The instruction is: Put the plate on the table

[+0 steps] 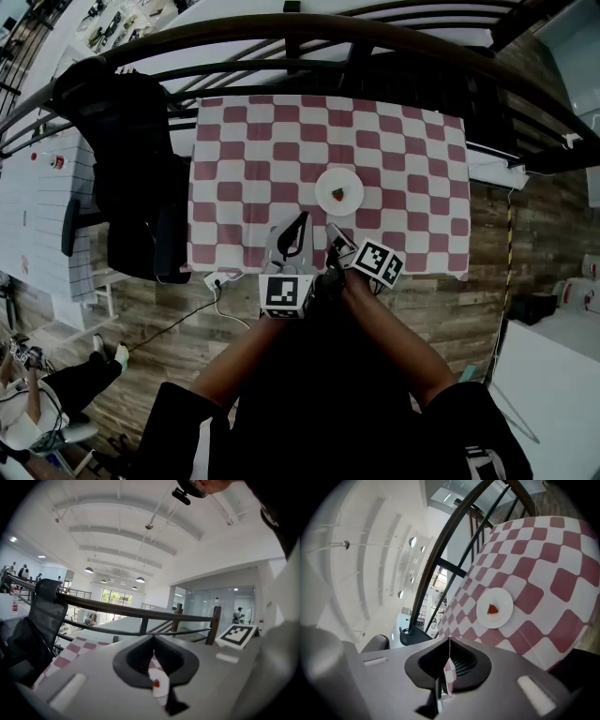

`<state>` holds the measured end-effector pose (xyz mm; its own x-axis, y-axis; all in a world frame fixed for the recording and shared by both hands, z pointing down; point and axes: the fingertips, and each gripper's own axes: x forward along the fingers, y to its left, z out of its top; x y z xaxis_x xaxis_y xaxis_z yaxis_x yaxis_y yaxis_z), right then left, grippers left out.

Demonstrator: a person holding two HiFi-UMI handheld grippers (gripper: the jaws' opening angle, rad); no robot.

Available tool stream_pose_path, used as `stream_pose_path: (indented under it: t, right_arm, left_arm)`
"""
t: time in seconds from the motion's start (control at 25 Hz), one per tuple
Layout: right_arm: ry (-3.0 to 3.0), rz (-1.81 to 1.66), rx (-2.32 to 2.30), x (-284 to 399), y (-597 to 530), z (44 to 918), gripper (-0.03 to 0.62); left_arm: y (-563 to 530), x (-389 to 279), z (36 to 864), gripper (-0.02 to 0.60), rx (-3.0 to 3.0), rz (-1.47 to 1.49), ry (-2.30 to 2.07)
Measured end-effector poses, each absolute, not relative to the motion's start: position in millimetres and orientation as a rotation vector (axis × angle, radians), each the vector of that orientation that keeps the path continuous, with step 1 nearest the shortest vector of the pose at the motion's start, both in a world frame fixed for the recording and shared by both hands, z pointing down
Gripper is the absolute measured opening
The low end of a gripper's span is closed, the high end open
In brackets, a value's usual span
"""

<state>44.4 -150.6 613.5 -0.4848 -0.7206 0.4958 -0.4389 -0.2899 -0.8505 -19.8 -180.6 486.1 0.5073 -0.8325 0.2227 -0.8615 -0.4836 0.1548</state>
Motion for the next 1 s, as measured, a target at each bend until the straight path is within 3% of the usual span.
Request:
stream_pose_path:
  t: [0.52, 1.0]
  right_arm:
    - [1.952, -1.425, -1.640, 46.9, -133.0, 533.1, -0.002]
    - [2.365, -0.877, -1.837, 6.2, -116.2, 476.4, -0.002]
  left_arm:
    - [-149.5, -27.5, 454.9, 0.009, 2.616, 0.134, -1.370]
    - [-127.1, -58.4, 450.9, 0.009, 2.618, 0.134, -1.385]
